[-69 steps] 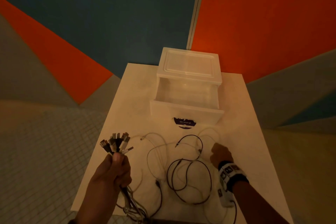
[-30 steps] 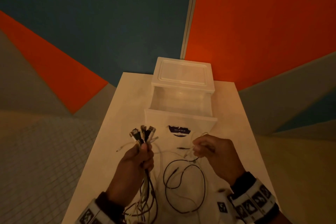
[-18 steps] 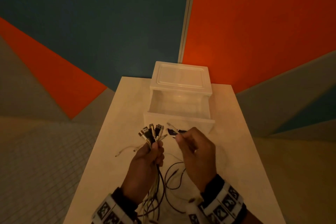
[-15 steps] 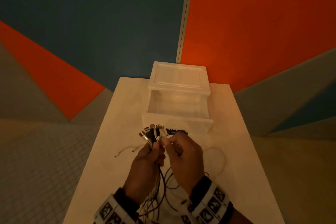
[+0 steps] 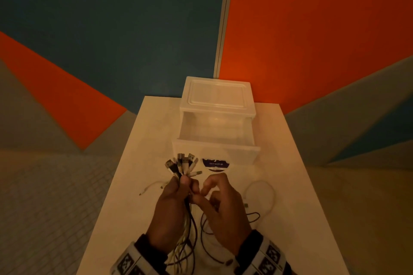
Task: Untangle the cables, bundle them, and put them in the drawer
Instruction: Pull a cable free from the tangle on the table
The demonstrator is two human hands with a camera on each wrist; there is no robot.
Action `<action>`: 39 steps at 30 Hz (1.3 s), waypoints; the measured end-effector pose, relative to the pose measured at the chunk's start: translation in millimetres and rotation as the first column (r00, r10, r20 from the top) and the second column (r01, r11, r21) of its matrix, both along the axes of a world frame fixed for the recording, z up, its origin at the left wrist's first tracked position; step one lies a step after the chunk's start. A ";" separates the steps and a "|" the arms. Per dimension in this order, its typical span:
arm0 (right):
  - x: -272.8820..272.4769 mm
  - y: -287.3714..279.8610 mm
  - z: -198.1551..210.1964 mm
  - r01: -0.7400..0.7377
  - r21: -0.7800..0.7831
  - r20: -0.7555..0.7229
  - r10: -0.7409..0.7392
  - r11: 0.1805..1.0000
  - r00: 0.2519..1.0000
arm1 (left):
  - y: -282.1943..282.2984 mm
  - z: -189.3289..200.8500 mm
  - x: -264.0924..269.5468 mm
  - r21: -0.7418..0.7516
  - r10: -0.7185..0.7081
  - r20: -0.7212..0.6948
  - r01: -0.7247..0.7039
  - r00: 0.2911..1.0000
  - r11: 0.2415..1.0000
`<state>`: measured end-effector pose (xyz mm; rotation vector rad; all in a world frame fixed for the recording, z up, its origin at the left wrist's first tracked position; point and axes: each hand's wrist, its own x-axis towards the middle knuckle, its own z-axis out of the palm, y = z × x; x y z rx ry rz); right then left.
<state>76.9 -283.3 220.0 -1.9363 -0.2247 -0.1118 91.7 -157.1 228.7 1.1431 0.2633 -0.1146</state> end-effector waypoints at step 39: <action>-2.9 -10.6 -12.6 -0.186 -0.224 0.023 0.196 0.957 0.980 | 21.5 44.3 6.6 0.049 0.008 0.109 -0.013 0.994 0.999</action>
